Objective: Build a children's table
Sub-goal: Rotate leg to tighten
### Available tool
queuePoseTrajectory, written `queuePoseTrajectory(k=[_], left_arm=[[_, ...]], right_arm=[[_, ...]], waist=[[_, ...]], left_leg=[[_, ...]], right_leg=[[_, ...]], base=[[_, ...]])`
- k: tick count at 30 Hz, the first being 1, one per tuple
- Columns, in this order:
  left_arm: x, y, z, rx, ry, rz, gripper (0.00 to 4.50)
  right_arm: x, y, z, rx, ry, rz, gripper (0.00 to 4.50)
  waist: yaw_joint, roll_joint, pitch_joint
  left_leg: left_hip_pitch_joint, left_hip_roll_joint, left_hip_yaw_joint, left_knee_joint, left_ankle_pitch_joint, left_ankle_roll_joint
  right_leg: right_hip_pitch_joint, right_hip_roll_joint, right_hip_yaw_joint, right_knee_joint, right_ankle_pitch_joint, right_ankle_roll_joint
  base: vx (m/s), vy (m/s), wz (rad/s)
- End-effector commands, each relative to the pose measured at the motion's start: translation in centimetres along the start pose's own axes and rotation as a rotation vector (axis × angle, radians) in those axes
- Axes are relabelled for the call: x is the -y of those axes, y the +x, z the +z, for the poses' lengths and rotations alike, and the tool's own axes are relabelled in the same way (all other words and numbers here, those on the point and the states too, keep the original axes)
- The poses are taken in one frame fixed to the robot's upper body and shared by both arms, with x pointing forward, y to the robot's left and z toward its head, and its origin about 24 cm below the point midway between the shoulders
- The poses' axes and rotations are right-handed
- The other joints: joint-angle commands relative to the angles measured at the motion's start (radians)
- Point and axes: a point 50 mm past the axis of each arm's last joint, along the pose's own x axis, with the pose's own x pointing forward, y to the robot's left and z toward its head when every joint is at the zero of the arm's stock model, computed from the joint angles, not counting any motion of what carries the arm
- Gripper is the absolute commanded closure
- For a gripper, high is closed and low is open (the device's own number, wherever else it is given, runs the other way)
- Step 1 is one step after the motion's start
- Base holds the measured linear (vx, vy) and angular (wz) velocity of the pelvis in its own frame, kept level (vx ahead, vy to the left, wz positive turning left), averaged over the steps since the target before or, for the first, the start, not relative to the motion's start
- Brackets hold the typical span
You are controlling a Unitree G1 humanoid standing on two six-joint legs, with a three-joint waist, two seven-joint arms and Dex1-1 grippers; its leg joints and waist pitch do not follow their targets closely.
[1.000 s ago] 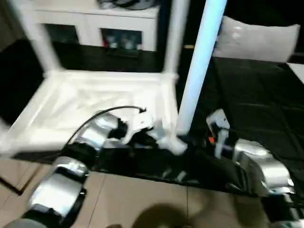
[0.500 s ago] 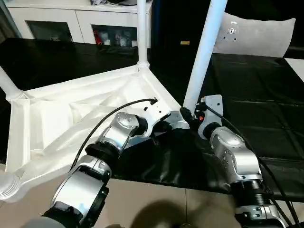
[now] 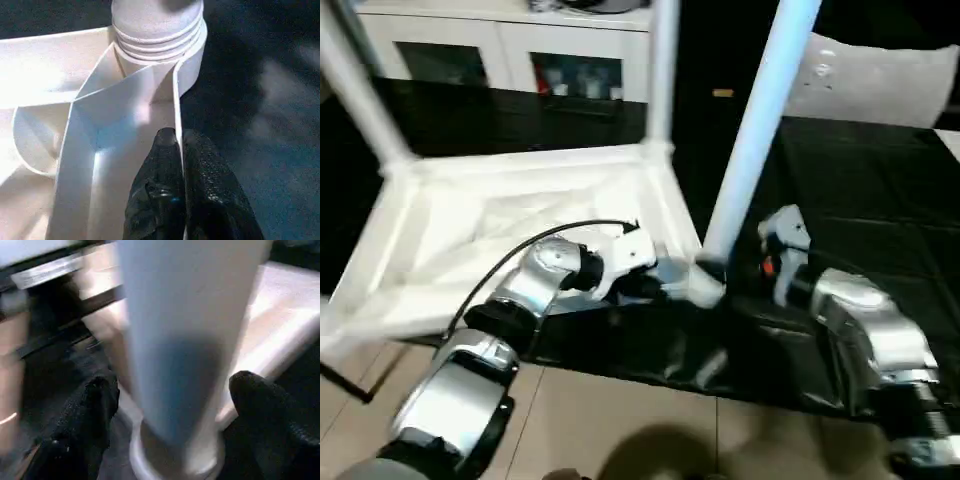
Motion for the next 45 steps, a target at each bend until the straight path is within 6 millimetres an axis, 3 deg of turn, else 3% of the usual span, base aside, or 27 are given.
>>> queuePoseTrajectory(k=[1,6,8,18,20,28,31,33,34,37,40,42,45], left_arm=[[0.4,-0.2,0.3,-0.042,0.078,-0.101,4.5],[0.5,-1.5,0.2,-0.06,0.106,-0.197,4.5],[0.5,-1.6,0.2,-0.065,0.116,-0.225,4.5],[0.9,-1.4,1.0,-0.04,0.146,-0.305,4.5],[0.9,-1.4,0.9,-0.041,0.146,-0.305,4.5],[0.7,-1.4,0.6,-0.019,0.085,-0.257,4.5],[0.0,-0.5,0.7,-0.012,0.001,-0.124,4.5],[-0.1,-0.3,0.8,-0.004,-0.017,-0.095,4.5],[-0.3,0.1,1.1,0.007,-0.037,-0.055,4.5],[-0.7,1.2,1.6,0.016,-0.089,0.025,4.5],[-1.1,2.3,2.4,0.034,-0.128,0.105,4.5],[-1.5,3.8,3.7,0.071,-0.18,0.215,4.5],[-2.0,4.6,4.6,0.089,-0.205,0.309,4.5]], right_arm=[[-0.7,-0.3,0.5,0.01,-0.015,0.116,0.68],[-1.2,-0.6,0.1,-0.031,-0.009,0.258,1.05],[-1.3,-0.5,0.0,-0.038,-0.004,0.276,1.36],[-1.2,0.1,0.0,-0.038,0.004,0.322,2.03],[-1.4,0.2,0.0,-0.033,0.006,0.331,2.34],[-2.3,0.2,-0.2,0.025,0.067,0.342,2.55],[-2.5,1.1,-0.4,0.07,0.111,0.19,2.56],[-2.5,1.4,-0.5,0.067,0.108,0.14,2.56],[-2.1,2.0,-0.5,0.066,0.116,0.051,2.56],[-1.5,3.3,-0.5,0.079,0.155,-0.113,2.56],[-1.1,4.5,-0.3,0.095,0.199,-0.25,2.58],[-0.6,5.7,0.0,0.101,0.264,-0.436,2.59],[-0.3,6.4,0.0,0.1,0.298,-0.563,2.59]], waist=[[0.005,-0.001,-0.073],[0.015,-0.001,-0.07],[0.016,-0.008,-0.071],[0.024,-0.004,-0.072],[0.024,-0.003,-0.072],[0.027,-0.002,-0.073],[0.029,-0.001,-0.07],[0.027,-0.003,-0.068],[0.026,0.001,-0.067],[0.003,-0.003,-0.065],[-0.019,-0.007,-0.066],[-0.026,-0.007,-0.069],[-0.032,-0.004,-0.072]], left_leg=[[0.003,0.041,-0.007,-0.063,-0.169,0.087],[0.008,0.042,-0.006,-0.065,-0.188,0.067],[0.007,0.043,-0.007,-0.066,-0.187,0.062],[0.006,0.042,-0.006,-0.064,-0.17,0.059],[0.006,0.041,-0.007,-0.064,-0.173,0.058],[0.007,0.041,-0.006,-0.065,-0.169,0.056],[0.009,0.043,-0.006,-0.067,-0.179,0.045],[0.011,0.037,-0.009,-0.07,-0.202,0.029],[0.012,0.036,-0.01,-0.071,-0.212,0.021],[0.011,0.03,-0.016,-0.075,-0.233,-0.001],[0.003,0.028,-0.015,-0.073,-0.214,0.011],[0.001,0.024,-0.014,-0.07,-0.18,0.019],[0.001,0.022,-0.011,-0.067,-0.155,0.024]], right_leg=[[0.069,-0.08,0.044,-0.055,-0.196,-0.221],[0.062,-0.081,0.043,-0.064,-0.29,-0.201],[0.063,-0.08,0.043,-0.062,-0.285,-0.198],[0.062,-0.082,0.042,-0.06,-0.279,-0.197],[0.062,-0.082,0.042,-0.061,-0.286,-0.193],[0.062,-0.081,0.042,-0.061,-0.28,-0.193],[0.059,-0.081,0.043,-0.064,-0.306,-0.183],[0.06,-0.081,0.039,-0.072,-0.371,-0.161],[0.057,-0.082,0.04,-0.077,-0.409,-0.146],[0.058,-0.083,0.035,-0.084,-0.471,-0.12],[0.061,-0.079,0.037,-0.081,-0.435,-0.125],[0.061,-0.079,0.038,-0.079,-0.399,-0.135],[0.06,-0.076,0.041,-0.076,-0.356,-0.147]], base=[[0.0,0.0,0.0],[0.0,0.0,0.0],[0.0,0.0,0.0],[0.0,0.0,0.0],[0.0,0.0,0.0],[0.0,0.0,0.0],[0.0,0.0,0.0],[0.0,0.0,0.0],[0.0,0.0,0.0],[0.0,0.0,0.0],[0.0,0.0,0.0],[0.0,0.0,0.0],[0.0,0.0,0.0]])
